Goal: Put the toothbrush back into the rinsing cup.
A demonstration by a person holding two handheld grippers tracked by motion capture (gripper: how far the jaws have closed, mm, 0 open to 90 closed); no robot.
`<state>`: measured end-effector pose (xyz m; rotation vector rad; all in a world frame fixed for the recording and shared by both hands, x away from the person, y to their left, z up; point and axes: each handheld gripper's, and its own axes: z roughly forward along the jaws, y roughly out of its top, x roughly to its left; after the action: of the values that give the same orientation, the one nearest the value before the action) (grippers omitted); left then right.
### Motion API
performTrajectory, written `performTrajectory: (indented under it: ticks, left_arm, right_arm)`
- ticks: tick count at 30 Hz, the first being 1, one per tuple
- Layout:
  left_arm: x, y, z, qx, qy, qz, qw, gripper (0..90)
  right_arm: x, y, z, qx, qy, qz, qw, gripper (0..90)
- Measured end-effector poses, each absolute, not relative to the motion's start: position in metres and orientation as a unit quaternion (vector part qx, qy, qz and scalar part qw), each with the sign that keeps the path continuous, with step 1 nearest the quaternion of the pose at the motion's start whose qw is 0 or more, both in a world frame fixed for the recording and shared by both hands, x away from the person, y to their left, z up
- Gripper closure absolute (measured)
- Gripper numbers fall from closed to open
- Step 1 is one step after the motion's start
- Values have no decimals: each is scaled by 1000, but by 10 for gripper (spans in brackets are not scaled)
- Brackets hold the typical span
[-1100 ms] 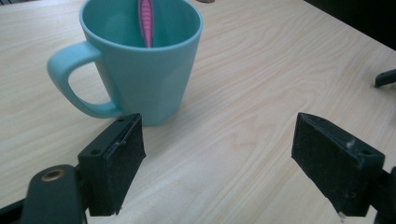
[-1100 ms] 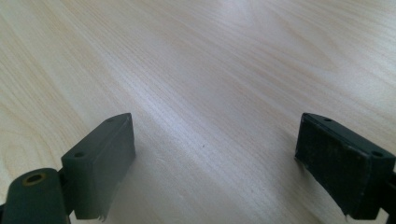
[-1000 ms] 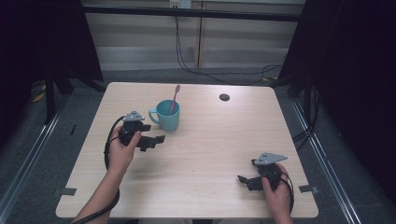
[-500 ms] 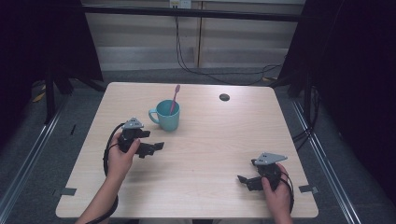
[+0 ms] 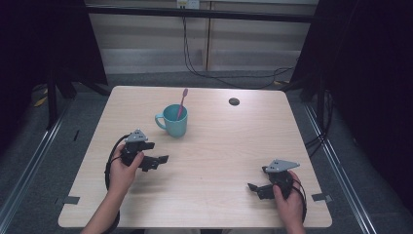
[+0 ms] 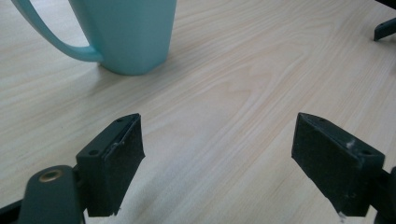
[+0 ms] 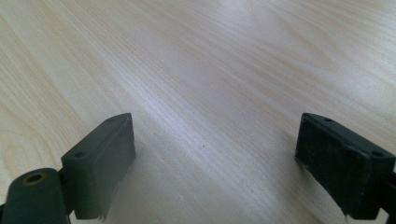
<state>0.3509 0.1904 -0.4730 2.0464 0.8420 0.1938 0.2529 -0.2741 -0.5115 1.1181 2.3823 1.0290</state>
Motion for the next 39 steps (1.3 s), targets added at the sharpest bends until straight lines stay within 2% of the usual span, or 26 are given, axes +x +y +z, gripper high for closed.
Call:
performTrajectory:
  ticks: [39]
  left_arm:
    - [324, 211, -505, 851, 317, 97, 407, 165]
  right_arm:
    - [253, -274, -512, 391, 833, 360, 157, 110]
